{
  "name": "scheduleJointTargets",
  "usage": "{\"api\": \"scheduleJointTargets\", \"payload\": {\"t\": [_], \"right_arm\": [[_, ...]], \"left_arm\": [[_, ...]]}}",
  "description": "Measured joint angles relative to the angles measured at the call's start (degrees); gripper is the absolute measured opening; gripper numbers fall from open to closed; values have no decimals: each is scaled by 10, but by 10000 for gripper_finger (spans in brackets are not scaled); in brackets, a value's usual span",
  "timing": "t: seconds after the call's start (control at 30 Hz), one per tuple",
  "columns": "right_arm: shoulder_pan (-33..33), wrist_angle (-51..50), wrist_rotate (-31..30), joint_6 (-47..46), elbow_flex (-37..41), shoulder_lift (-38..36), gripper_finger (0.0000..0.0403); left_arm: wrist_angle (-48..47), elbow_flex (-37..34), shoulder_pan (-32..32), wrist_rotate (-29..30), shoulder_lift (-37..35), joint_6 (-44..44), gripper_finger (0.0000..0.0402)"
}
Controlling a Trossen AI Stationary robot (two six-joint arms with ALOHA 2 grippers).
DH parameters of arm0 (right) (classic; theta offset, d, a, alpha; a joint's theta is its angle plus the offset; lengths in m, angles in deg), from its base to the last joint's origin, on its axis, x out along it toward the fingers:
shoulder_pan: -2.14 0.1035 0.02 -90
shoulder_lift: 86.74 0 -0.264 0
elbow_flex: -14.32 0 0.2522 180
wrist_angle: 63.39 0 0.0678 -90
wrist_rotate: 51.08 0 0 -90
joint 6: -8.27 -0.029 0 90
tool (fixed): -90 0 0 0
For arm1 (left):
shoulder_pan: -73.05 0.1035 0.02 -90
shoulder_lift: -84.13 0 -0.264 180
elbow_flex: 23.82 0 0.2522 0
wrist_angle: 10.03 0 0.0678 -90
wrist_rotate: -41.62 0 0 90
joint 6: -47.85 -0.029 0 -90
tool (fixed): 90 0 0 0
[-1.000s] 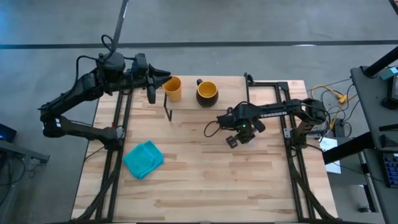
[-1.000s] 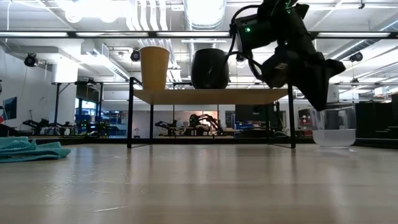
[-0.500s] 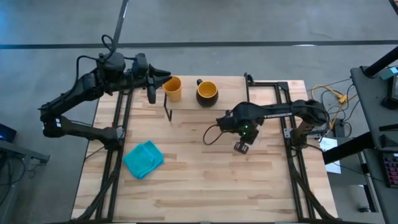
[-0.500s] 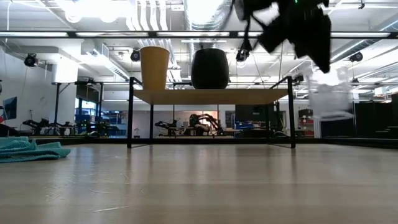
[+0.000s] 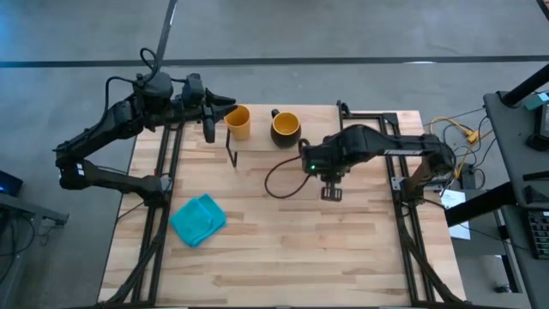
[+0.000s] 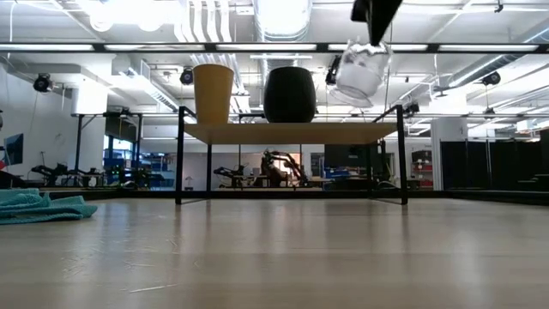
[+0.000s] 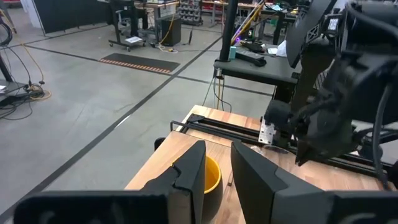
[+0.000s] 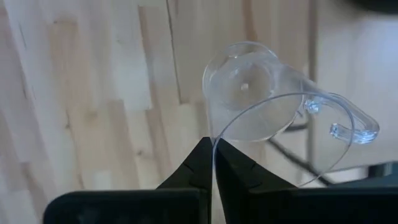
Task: Stack small to large cups/mugs on shelf
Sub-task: Put the transparent mug on the shelf
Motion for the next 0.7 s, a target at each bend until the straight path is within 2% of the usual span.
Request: {"api": "scheduleJointTargets", "payload": {"t": [0.27, 0.47, 0.7], "right_arm": [[-12, 0, -50, 78, -36, 0, 8], [-30, -1, -79, 118, -35, 0, 8], [-66, -1, -102, 144, -35, -5, 8]], "left_arm": [[0, -5, 0, 0, 0, 7, 63], [4, -30, -3, -15, 35, 74, 63], [108, -44, -34, -62, 114, 77, 63]]}}
